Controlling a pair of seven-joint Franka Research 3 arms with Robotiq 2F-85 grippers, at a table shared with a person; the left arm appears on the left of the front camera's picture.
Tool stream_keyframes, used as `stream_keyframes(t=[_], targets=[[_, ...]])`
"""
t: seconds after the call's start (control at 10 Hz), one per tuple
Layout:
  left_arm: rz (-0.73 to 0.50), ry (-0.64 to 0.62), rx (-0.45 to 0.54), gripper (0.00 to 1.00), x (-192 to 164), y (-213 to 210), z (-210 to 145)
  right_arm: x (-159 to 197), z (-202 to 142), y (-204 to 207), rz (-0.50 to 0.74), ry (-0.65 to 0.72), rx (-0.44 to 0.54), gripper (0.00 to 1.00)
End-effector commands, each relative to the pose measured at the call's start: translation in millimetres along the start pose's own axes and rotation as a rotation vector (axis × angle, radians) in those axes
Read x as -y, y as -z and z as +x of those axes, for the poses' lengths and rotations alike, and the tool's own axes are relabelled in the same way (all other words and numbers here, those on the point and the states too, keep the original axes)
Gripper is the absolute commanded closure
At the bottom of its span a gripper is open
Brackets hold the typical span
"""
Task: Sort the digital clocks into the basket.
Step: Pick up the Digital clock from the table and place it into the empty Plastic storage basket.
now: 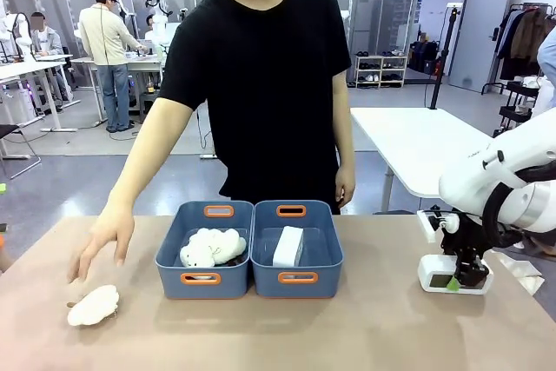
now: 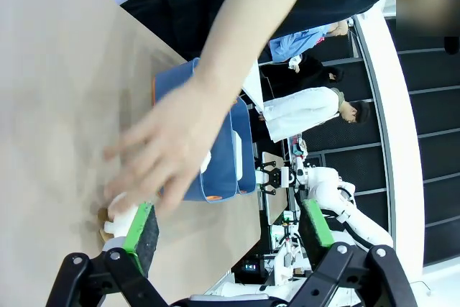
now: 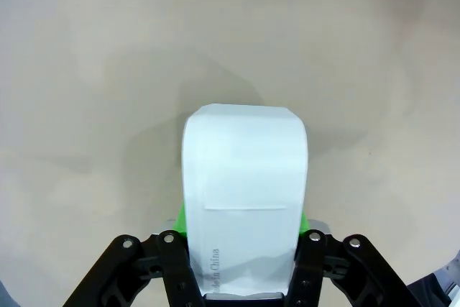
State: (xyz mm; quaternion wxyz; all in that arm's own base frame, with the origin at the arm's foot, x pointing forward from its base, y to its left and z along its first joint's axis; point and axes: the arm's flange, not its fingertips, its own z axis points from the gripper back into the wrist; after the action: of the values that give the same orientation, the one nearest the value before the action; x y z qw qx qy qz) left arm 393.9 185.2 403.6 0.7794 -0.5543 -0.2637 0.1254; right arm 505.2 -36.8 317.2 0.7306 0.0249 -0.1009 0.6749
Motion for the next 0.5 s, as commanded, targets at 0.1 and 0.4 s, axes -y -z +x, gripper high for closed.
stream_keyframes(t=[0.1,0.4], targets=[[-0.009,0.001,0.002,0.00,0.7,-0.4,0.1,2.0,7.4,-22.3,0.010,0.021,0.016,0.96],[-0.009,0.001,0.002,0.00,0.7,-0.4,0.1,8.4,41.3,-94.0,-0.040,0.009,0.134,1.00]])
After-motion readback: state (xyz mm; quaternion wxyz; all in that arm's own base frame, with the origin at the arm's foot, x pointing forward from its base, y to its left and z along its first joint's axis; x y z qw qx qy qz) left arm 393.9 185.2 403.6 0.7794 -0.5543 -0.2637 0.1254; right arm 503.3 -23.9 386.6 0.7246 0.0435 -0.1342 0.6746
